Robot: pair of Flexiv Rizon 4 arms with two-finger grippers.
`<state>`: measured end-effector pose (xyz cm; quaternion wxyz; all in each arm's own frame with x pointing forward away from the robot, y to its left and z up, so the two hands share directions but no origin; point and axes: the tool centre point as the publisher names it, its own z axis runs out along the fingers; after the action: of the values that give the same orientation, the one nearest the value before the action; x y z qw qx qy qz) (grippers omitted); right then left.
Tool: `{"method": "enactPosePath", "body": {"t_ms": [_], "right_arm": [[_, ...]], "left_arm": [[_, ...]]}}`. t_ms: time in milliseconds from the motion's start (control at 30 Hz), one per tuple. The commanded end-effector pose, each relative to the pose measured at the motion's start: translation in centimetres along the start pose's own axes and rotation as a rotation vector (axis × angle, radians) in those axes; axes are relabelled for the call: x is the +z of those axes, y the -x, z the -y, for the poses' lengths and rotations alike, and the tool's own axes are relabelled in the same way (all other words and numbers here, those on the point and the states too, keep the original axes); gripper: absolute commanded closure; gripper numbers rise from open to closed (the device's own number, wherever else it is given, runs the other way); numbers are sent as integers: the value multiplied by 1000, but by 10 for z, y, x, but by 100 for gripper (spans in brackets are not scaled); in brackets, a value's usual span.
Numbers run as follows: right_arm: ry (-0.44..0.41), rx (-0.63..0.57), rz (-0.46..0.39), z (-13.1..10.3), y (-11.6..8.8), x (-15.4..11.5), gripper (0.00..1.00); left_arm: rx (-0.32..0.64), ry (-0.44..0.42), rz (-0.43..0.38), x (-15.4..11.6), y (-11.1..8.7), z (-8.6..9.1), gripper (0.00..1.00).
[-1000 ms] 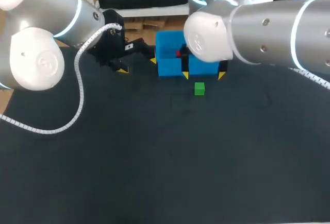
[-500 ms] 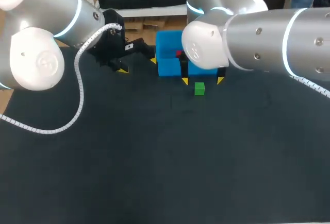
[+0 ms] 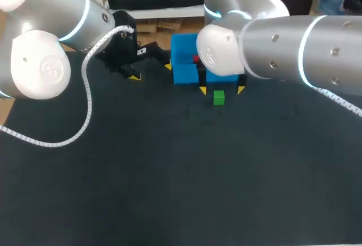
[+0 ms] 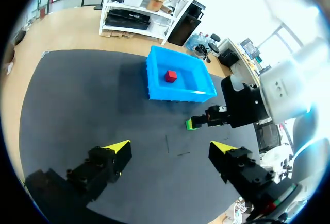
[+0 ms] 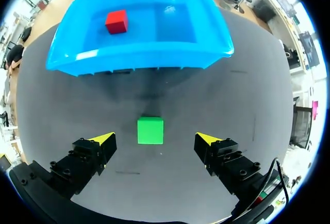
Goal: Use the left arm to pick the red cube and place it into the blue plastic box first, then use the right arm to grasp the green cube and put it into the same blue plastic box after the first action is fully finished.
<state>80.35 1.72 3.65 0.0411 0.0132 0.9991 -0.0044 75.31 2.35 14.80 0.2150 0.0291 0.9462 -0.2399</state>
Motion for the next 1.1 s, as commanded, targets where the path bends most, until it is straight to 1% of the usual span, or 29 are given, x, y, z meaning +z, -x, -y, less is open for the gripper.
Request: {"method": "enactPosePath", "body": {"t_ms": [33,400,1100], "right_arm": [[-10,-3,-15,-4,4,5,0],[-26,-6,-31,-3,-3,16,0],[-19,4,-43,2,-8,34,0]], "left_arm": [[-1,0,0,0,0,0,0],[-1,0,0,0,0,0,0],[-1,0,0,0,0,0,0]]}}
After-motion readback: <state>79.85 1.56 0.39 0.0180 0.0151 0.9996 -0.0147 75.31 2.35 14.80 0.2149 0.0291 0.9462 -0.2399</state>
